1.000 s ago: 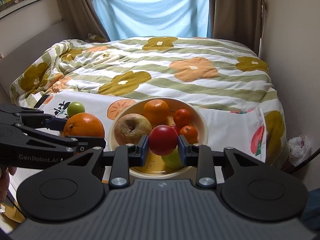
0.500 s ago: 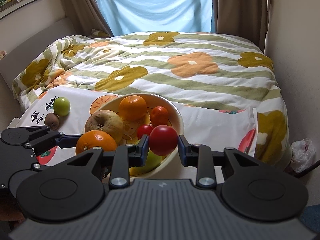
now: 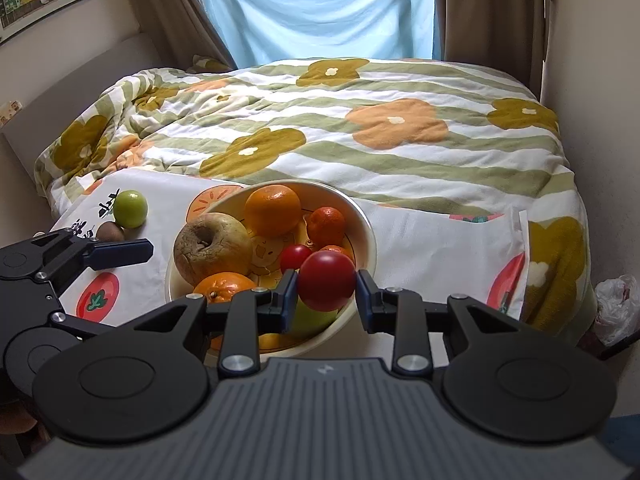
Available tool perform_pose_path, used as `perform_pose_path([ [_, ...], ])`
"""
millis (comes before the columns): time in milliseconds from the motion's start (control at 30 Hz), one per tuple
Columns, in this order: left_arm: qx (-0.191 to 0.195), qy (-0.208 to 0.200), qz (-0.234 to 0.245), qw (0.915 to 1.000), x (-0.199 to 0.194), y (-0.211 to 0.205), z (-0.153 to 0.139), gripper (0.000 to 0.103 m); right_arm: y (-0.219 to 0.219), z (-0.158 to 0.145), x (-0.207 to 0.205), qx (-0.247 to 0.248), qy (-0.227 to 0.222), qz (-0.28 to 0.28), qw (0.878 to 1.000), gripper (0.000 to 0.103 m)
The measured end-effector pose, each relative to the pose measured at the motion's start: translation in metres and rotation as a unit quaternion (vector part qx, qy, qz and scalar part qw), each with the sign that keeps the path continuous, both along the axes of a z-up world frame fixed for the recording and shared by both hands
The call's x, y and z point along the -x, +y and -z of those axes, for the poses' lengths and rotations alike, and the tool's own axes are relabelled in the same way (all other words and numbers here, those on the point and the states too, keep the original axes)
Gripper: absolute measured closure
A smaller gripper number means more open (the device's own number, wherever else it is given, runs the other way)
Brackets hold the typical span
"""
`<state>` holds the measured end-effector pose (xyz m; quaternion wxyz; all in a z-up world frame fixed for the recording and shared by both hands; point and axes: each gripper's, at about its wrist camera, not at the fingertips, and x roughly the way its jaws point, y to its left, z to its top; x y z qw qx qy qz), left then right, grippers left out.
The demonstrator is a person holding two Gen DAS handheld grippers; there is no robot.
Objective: Organize fruits
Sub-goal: 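Carry the orange in the left tool and tomato in the right tool over the bowl, then open both tools to release the orange and tomato into the bowl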
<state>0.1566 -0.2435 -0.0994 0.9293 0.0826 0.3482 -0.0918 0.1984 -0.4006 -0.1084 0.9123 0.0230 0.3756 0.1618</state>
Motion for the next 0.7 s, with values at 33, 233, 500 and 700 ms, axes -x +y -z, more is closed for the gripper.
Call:
perform_pose_path([
  [33,0.001,0.001,-0.003,1.0,0.001,0.002,-0.001,0.011,0.001,0.0,0.0,0.0,-0.001,-0.002,1.0,0.057],
  [233,0.01,0.001,-0.026,0.9996,0.007,0.021,-0.011,0.008,0.011,-0.004,-0.006,0.0,-0.009,-0.017,1.0,0.057],
  [500,0.029,0.01,-0.065,0.9974,0.01,0.047,-0.012,0.008,0.025,0.006,-0.027,-0.011,-0.004,-0.04,0.999,0.057],
  [700,0.037,0.021,-0.089,0.9951,0.008,0.065,-0.006,0.008,0.037,0.021,-0.048,-0.02,0.005,-0.049,0.999,0.057],
])
